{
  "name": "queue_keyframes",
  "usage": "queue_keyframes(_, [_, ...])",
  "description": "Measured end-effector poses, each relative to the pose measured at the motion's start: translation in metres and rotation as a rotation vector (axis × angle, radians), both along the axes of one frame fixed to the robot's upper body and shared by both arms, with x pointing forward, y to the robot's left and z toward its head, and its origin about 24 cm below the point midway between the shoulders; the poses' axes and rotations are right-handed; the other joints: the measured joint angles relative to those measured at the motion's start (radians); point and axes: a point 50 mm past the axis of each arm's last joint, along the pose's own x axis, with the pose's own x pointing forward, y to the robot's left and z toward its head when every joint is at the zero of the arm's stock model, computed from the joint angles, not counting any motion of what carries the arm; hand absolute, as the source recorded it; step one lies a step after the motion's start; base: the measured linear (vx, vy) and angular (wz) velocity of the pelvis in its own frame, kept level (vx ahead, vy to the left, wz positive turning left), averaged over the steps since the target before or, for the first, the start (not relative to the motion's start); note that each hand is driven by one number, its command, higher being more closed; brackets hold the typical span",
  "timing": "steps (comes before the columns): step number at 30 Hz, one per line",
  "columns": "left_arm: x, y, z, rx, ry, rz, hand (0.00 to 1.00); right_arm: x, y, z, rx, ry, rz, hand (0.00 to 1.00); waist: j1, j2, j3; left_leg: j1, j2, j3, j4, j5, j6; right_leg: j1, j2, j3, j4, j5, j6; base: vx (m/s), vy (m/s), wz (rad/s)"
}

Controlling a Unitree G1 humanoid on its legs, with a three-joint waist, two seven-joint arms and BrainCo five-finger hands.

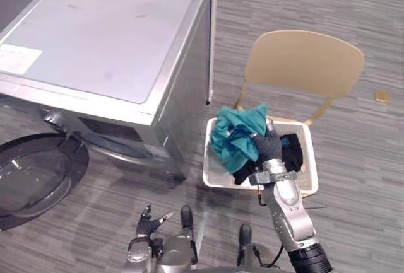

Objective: Pick up the laundry basket with both hands and put the clothes into the washing machine.

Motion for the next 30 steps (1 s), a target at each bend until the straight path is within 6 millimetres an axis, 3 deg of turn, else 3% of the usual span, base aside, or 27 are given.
queue_keyframes(2, [0.022,-0.001,0.018,0.002,-0.112,-0.004,0.0,-0.005,-0.001,0.014,0.069,-0.068,0.006,1.0,-0.005,0.0,0.001,-0.056,0.011,-0.002,0.057,-0.009,0.024,-0.067,0.008,0.012,0.065,0.022,0.029,-0.1,0.004,-0.07])
queue_keyframes(3, [0.035,-0.001,0.032,0.007,-0.192,-0.001,0.0,-0.006,-0.001,0.019,0.08,-0.091,0.007,1.0,-0.001,0.004,0.004,-0.072,0.034,-0.007,0.081,-0.024,0.051,-0.073,0.006,0.03,0.115,0.002,0.032,-0.09,-0.01,0.43])
queue_keyframes(4, [0.045,0.0,0.045,0.015,-0.267,-0.001,0.0,-0.01,-0.001,0.025,0.091,-0.119,0.007,1.0,-0.004,0.006,0.005,-0.075,0.033,-0.039,0.105,-0.024,0.054,-0.095,0.005,0.03,0.337,-0.098,0.008,-0.07,-0.013,0.62])
queue_keyframes(6, [0.051,0.0,0.063,0.027,-0.362,0.004,0.0,-0.013,0.007,0.036,0.114,-0.178,0.052,1.0,0.004,0.009,0.007,-0.083,0.026,-0.106,0.146,-0.026,0.055,-0.039,0.013,0.039,0.54,-0.183,0.046,-0.06,-0.071,0.97])
queue_keyframes(7, [0.051,0.0,0.067,0.03,-0.387,0.005,0.0,-0.013,0.01,0.041,0.121,-0.199,0.069,1.0,0.007,0.008,0.007,-0.09,0.022,-0.12,0.155,-0.026,0.055,-0.017,0.018,0.043,0.549,-0.192,0.045,-0.12,-0.142,0.89])
queue_keyframes(8, [0.052,0.0,0.077,0.04,-0.436,0.013,0.0,-0.013,0.02,0.05,0.134,-0.242,0.121,1.0,0.031,0.007,0.005,-0.116,0.019,-0.137,0.176,-0.025,0.053,0.026,0.035,0.06,0.513,-0.206,0.042,-0.18,-0.177,0.43])
queue_keyframes(9, [0.053,0.0,0.089,0.043,-0.497,0.024,0.0,-0.011,0.032,0.064,0.133,-0.301,0.182,1.0,0.066,-0.005,-0.003,-0.16,0.02,-0.148,0.193,-0.008,0.042,0.063,0.055,0.067,0.411,-0.239,-0.002,-0.21,-0.194,0.32])
queue_keyframes(10, [0.053,-0.002,0.093,0.041,-0.519,0.026,0.0,-0.011,0.036,0.07,0.13,-0.325,0.2,1.0,0.07,0.0,-0.004,-0.18,0.022,-0.161,0.196,0.005,0.036,0.071,0.063,0.062,0.367,-0.254,-0.026,-0.25,-0.207,0.39])
queue_keyframes(11, [0.053,-0.008,0.1,0.023,-0.556,0.025,0.0,-0.01,0.04,0.08,0.127,-0.368,0.219,1.0,0.069,0.028,-0.005,-0.225,0.028,-0.199,0.183,0.046,0.031,0.079,0.084,0.033,0.29,-0.277,-0.057,-0.29,-0.197,0.65])
queue_keyframes(12, [0.054,-0.021,0.105,-0.017,-0.587,0.012,0.0,-0.004,0.04,0.083,0.103,-0.381,0.204,1.0,0.069,0.075,0.003,-0.247,0.049,-0.235,0.143,0.085,0.027,0.081,0.123,0.002,0.253,-0.285,-0.074,-0.31,-0.194,0.71])
queue_keyframes(13, [0.054,-0.027,0.107,-0.03,-0.595,0.0,0.0,-0.001,0.04,0.082,0.094,-0.369,0.194,1.0,0.066,0.094,0.005,-0.246,0.059,-0.235,0.121,0.084,0.026,0.084,0.139,-0.014,0.247,-0.279,-0.085,-0.34,-0.177,0.91])
queue_keyframes(14, [0.055,-0.041,0.108,-0.061,-0.6,-0.044,0.0,0.006,0.036,0.074,0.065,-0.327,0.159,1.0,0.052,0.123,0.007,-0.227,0.064,-0.225,0.063,0.013,0.036,0.099,0.155,-0.071,0.219,-0.256,-0.117,-0.35,-0.131,1.19])
queue_keyframes(15, [0.059,-0.053,0.115,-0.071,-0.631,-0.097,0.0,0.015,0.03,0.066,0.019,-0.289,0.114,1.0,0.044,0.102,0.015,-0.24,0.045,-0.18,0.101,-0.058,0.062,0.095,0.113,-0.126,0.2,-0.241,-0.149,-0.35,-0.121,1.23])
queue_keyframes(18, [0.064,-0.062,0.13,-0.051,-0.704,-0.167,0.0,0.021,0.032,0.057,-0.015,-0.24,0.107,1.0,0.029,0.056,0.006,-0.232,-0.026,-0.155,0.294,-0.061,0.06,0.079,0.039,-0.171,0.163,-0.205,-0.178,-0.28,-0.104,0.76])
queue_keyframes(19, [0.065,-0.061,0.143,-0.023,-0.769,-0.175,0.0,0.019,0.039,0.059,-0.044,-0.258,0.126,1.0,0.027,0.078,-0.008,-0.165,-0.009,-0.155,0.347,-0.074,0.043,0.079,0.05,-0.177,0.115,-0.147,-0.169,-0.19,-0.056,0.15])
queue_keyframes(20, [0.066,-0.061,0.149,-0.011,-0.799,-0.181,0.0,0.018,0.042,0.059,-0.054,-0.266,0.138,1.0,0.028,0.087,-0.013,-0.132,0.006,-0.155,0.359,-0.096,0.023,0.081,0.059,-0.177,0.097,-0.129,-0.169,-0.17,0.018,0.01])
queue_keyframes(21, [0.071,-0.064,0.162,0.01,-0.864,-0.211,0.0,0.018,0.046,0.063,-0.068,-0.287,0.153,1.0,0.025,0.092,-0.021,-0.044,0.016,-0.155,0.324,-0.164,0.002,0.081,0.067,-0.18,0.066,-0.1,-0.165,-0.12,0.046,0.0])
queue_keyframes(24, [0.085,-0.082,0.181,0.032,-0.957,-0.317,0.0,0.019,0.049,0.072,-0.089,-0.33,0.156,1.0,0.016,0.115,-0.048,0.077,0.034,-0.177,0.071,-0.138,-0.031,0.078,0.097,-0.212,0.013,-0.053,-0.14,-0.13,0.081,0.29])
queue_keyframes(25, [0.089,-0.091,0.188,0.047,-0.988,-0.372,0.0,0.019,0.052,0.073,-0.074,-0.324,0.158,1.0,0.016,0.092,-0.061,0.083,0.02,-0.193,0.031,-0.106,-0.021,0.081,0.086,-0.232,0.0,-0.039,-0.127,-0.12,0.128,0.43])
queue_keyframes(27, [0.089,-0.098,0.19,0.047,-0.995,-0.414,0.0,0.017,0.058,0.073,-0.064,-0.316,0.183,1.0,0.019,0.073,-0.073,0.096,0.008,-0.196,0.023,-0.096,-0.017,0.098,0.077,-0.235,-0.015,-0.028,-0.113,-0.05,0.127,0.22])
queue_keyframes(30, [0.088,-0.105,0.189,0.072,-0.991,-0.467,0.0,0.01,0.088,0.075,-0.075,-0.322,0.309,1.0,0.022,0.06,-0.105,0.111,-0.016,-0.196,0.022,-0.093,-0.013,0.12,0.056,-0.234,-0.027,-0.019,-0.098,-0.02,0.096,0.06])
